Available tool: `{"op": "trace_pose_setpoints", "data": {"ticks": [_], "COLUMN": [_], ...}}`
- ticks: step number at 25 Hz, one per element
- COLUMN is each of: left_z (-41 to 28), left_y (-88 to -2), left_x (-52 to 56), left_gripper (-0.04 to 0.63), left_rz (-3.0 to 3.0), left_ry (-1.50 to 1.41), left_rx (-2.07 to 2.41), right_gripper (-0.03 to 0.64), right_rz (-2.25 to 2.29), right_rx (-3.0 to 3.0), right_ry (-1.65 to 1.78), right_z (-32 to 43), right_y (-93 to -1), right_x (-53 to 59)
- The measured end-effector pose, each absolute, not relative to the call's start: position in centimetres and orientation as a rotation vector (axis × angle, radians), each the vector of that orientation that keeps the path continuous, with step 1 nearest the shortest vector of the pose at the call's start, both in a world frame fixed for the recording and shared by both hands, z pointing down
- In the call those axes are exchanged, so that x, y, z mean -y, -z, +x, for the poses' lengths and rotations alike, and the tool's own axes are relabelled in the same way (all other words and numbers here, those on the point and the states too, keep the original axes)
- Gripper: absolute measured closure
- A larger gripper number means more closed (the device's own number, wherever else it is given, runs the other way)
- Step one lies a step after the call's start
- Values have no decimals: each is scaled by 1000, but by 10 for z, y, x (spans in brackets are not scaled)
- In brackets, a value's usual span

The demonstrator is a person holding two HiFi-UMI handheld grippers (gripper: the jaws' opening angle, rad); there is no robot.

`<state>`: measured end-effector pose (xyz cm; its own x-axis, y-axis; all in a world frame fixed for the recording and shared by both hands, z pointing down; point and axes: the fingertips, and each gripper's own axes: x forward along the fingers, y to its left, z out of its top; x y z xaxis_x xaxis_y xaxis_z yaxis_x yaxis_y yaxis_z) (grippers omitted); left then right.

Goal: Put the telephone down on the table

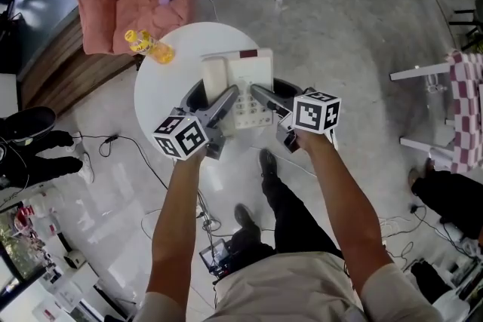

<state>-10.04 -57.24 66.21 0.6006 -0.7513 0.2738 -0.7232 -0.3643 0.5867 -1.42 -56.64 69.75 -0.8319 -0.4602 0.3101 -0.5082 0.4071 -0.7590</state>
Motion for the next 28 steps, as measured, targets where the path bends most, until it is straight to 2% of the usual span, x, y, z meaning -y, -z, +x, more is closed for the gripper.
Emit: {"op": "trace_pose_setpoints", "data": {"ticks": [14, 28], "left_z": [-106, -110], "left_y": [-741, -784], "left_x": [586, 599], "left_gripper": [193, 193], "left_rz": [2037, 1950], "left_ry": [-40, -67], "left_rx": [1154, 1133], "right_gripper": [367, 357], "right_rz": [899, 952], "right_rx": [2484, 2398], "right_ry": [-1485, -1368], "right_z": [-21, -24], "right_y": [-772, -803], "right_x": [579, 592]}}
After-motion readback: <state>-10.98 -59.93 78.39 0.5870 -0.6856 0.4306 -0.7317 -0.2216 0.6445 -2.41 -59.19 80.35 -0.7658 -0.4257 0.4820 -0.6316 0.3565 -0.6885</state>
